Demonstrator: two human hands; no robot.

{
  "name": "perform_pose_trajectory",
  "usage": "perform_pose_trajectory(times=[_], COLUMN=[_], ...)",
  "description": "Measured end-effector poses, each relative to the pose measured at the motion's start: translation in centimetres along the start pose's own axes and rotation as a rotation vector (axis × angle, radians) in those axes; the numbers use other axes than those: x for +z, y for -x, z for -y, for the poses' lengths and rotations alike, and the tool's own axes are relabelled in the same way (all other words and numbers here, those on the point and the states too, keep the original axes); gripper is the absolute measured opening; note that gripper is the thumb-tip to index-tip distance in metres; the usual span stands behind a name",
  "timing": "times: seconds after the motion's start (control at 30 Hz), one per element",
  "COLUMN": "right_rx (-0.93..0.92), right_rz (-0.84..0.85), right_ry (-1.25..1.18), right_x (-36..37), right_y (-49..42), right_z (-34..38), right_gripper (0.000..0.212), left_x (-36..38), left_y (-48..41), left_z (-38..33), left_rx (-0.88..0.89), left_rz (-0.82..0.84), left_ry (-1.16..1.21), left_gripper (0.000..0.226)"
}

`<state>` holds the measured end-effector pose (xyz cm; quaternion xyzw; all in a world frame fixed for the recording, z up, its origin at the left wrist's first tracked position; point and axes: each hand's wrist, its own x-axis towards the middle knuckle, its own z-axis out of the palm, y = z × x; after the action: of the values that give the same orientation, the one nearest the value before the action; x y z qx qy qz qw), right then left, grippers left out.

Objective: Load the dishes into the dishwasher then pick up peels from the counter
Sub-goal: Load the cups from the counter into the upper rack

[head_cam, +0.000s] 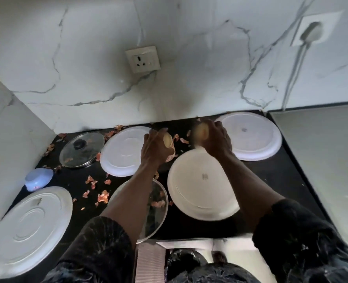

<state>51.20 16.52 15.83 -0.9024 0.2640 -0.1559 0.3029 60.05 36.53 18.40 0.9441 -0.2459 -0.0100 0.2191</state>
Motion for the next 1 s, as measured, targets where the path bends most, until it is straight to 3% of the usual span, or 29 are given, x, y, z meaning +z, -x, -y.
perform_pose_trajectory(times=[0.2,0.37,0.8,1.0], right_rx=[0.169,0.193,0.048,-0.078], right_rz=[-0.079,-0.128,0.049,0.105], right_ry=[-0.061,-0.025,0.107,0.063], right_x=[-1.6,-2.3,-3.6,-2.0], right_y=[9.7,14.6,14.2,14.0], right_z=[0.1,0.7,6.0,6.9], right_gripper=[0.088,0.076,0.054,0.093], left_x=[1.9,2.5,-2.8,-3.3], left_y=[4.5,8.5,13.6,13.8], left_z=[-1.5,-1.0,3.5,4.2], left_rx=[0.117,0.195,0.046,-0.018], left_rz=[0.034,0.063,-0.005,-0.011], left_ry=[0.144,0.135,0.200,0.121], left_gripper=[0.087,0.086,0.087,0.085])
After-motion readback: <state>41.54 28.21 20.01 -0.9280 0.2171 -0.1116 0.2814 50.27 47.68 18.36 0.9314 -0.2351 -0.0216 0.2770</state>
